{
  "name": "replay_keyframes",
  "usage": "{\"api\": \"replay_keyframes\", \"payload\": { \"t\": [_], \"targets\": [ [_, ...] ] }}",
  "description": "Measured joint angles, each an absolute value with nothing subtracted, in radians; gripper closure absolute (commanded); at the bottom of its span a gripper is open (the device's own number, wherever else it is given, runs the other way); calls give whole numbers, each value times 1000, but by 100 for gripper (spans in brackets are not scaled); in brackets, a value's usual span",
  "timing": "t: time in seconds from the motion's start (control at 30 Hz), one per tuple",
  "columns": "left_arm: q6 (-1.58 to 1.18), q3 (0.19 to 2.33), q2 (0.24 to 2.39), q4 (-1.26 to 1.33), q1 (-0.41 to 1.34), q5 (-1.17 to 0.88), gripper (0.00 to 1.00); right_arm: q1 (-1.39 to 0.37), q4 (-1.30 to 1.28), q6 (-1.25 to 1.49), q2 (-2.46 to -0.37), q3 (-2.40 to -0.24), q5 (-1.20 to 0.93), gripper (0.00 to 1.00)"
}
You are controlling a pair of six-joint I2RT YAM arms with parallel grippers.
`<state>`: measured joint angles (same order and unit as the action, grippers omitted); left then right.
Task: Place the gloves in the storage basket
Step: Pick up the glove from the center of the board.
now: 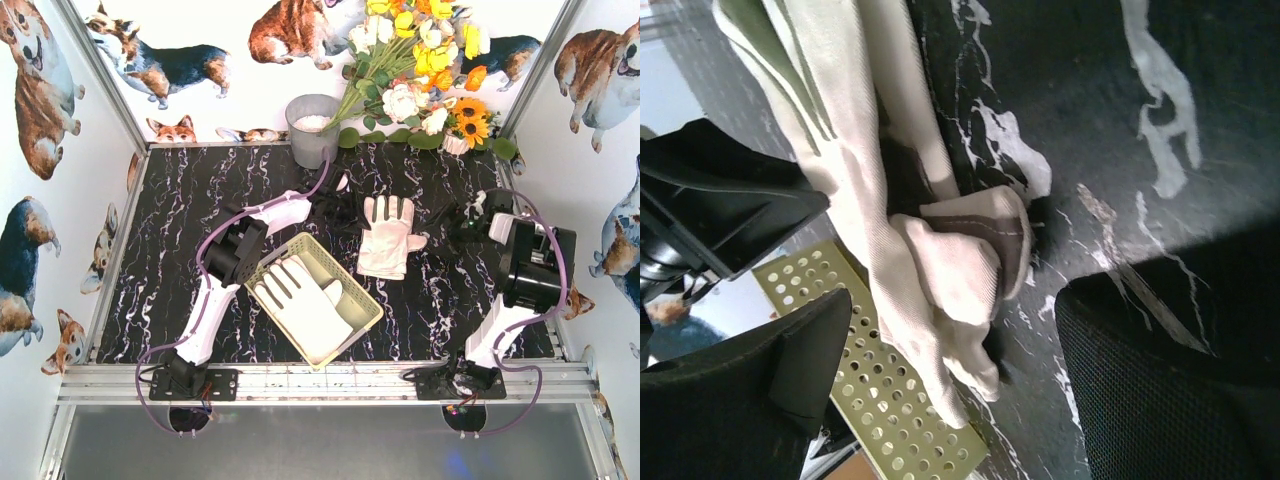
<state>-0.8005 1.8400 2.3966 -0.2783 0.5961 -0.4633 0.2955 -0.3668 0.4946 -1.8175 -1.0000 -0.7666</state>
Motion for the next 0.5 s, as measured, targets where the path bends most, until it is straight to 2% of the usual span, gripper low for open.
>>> {"api": "replay_keyframes", "payload": {
  "t": [0.37, 0.5],
  "targets": [
    [-815, 1832, 2408, -243, 596, -487, 74, 219, -234, 565, -1877, -998, -856, 17],
    [-820, 1823, 2408, -230, 596, -488, 76, 169, -175, 606, -1901, -998, -876, 24]
  ]
}}
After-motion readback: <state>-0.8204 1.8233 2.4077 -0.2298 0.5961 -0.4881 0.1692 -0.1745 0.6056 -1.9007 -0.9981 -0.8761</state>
